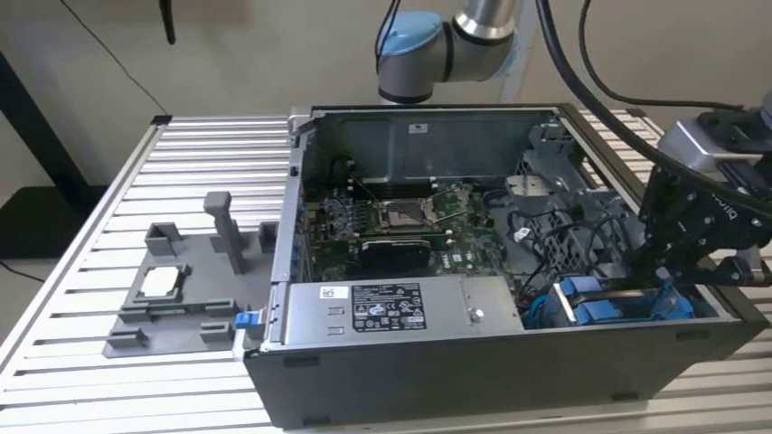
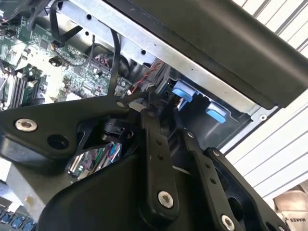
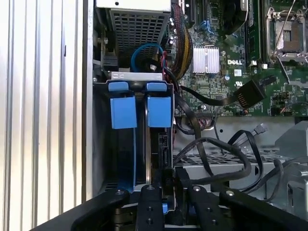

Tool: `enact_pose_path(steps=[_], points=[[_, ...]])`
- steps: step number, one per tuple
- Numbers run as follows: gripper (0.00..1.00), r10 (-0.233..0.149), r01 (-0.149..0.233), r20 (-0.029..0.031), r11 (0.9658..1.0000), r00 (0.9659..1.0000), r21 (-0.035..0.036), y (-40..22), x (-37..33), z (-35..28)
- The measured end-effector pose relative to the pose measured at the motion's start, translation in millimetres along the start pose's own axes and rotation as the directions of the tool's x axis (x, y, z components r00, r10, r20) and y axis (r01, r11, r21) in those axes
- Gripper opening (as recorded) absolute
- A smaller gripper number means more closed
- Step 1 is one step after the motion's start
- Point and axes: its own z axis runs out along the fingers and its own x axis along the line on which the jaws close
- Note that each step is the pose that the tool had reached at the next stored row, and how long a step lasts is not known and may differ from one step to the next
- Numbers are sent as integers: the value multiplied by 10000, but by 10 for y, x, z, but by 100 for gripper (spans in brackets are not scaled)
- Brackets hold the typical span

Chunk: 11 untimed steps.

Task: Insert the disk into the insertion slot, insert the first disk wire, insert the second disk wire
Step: 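Insert the first disk wire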

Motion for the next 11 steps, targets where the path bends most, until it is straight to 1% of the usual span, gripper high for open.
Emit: enact_pose_path(steps=[2, 4, 7, 9, 11], points=[[27, 1, -1, 1, 10000, 10000, 0, 11, -7, -62], [27, 1, -1, 0, 10000, 10000, 1, 22, -14, -110], [27, 0, 0, -1, 10000, 10000, 10, 43, -23, -162], [27, -1, 1, -7, 10000, 10000, 18, 58, -38, -201], [27, -2, 2, -8, 10000, 10000, 35, 78, -60, -227]])
